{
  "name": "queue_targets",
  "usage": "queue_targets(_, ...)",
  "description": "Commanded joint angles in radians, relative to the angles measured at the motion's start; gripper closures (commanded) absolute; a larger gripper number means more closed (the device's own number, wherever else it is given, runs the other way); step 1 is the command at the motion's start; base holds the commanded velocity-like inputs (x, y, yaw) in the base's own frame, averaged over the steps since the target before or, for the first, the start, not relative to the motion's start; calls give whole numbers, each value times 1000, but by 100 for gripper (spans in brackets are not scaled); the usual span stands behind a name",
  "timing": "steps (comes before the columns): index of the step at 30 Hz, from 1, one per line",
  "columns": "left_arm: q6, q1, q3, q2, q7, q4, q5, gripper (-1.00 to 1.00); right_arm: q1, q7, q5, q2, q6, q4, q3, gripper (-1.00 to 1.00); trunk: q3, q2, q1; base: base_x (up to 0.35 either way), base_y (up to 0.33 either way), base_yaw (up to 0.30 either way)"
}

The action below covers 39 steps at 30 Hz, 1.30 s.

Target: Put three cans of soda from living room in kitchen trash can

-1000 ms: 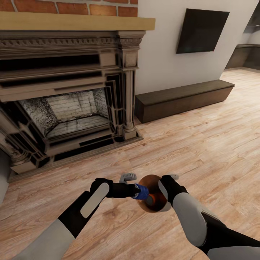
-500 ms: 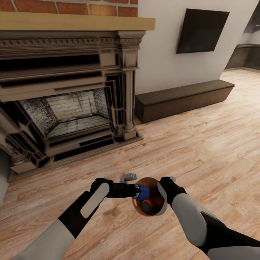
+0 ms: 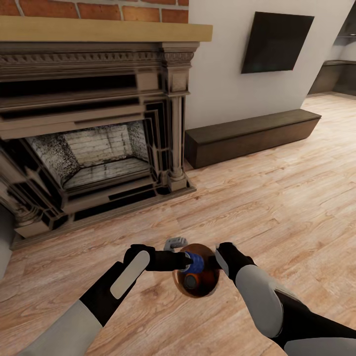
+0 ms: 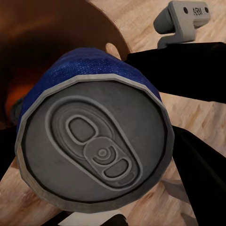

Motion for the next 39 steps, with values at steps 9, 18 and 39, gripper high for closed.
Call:
queue_targets(9,-1,0,1,0,1,8,-33,100,0,66,-12,0,2,-6,-7,100,0,0,0,0,0,0)
queue_targets(18,-20,-1,1,-1,-7,68,-63,100,0,78,-12,0,3,-8,-7,100,0,0,0,0,0,0)
queue_targets(39,-95,-8,0,-21,-9,158,-67,100,0,138,-12,0,5,-2,-7,100,0,0,0,0,0,0)
